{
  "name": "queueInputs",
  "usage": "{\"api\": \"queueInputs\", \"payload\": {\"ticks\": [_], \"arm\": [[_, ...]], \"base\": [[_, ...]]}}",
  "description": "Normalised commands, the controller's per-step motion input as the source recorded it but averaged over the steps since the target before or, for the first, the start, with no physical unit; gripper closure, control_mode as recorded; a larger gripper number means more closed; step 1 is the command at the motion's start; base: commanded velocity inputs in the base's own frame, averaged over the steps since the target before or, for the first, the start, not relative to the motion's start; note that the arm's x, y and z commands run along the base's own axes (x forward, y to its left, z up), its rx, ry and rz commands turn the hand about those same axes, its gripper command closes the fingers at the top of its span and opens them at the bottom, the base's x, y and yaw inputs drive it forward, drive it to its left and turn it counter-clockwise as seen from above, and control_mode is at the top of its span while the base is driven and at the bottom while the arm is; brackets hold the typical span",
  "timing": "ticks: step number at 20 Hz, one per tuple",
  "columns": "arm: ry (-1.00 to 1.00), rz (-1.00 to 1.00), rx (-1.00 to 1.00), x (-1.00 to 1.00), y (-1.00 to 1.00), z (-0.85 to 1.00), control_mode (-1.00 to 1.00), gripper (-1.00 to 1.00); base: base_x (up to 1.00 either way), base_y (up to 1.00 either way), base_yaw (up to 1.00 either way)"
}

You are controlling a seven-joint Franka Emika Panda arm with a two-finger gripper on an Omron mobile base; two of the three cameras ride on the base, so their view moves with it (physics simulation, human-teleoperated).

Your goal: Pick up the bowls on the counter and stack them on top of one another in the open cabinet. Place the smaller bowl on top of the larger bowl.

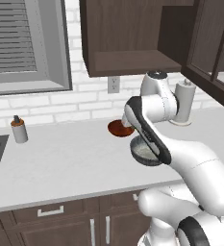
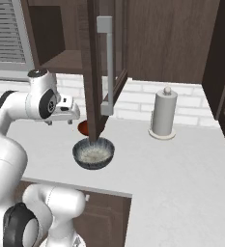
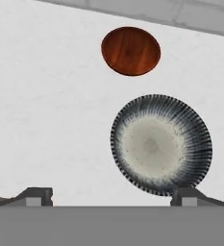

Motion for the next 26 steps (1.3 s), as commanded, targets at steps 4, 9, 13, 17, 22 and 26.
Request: {"api": "queueInputs", "payload": {"ticks": [4,9,13,17,22,26], "arm": [[0.07,0.11,-0.06,0.22,0.37,-0.41,-1.00,-1.00],[0.25,0.08,-0.17,0.11,0.04,-0.32,-1.00,-1.00],[0.01,0.02,-0.16,0.13,0.00,-0.34,-1.00,-1.00],[0.00,0.00,-0.08,0.40,0.00,-0.21,-1.00,-1.00],[-0.07,0.00,0.00,0.09,-0.05,-0.09,-1.00,-1.00],[-0.04,0.00,0.00,0.08,-0.01,-0.08,-1.00,-1.00]], "base": [[0.00,0.00,0.00],[0.00,0.00,0.00],[0.00,0.00,0.00],[0.00,0.00,0.00],[0.00,0.00,0.00],[0.00,0.00,0.00]]}}
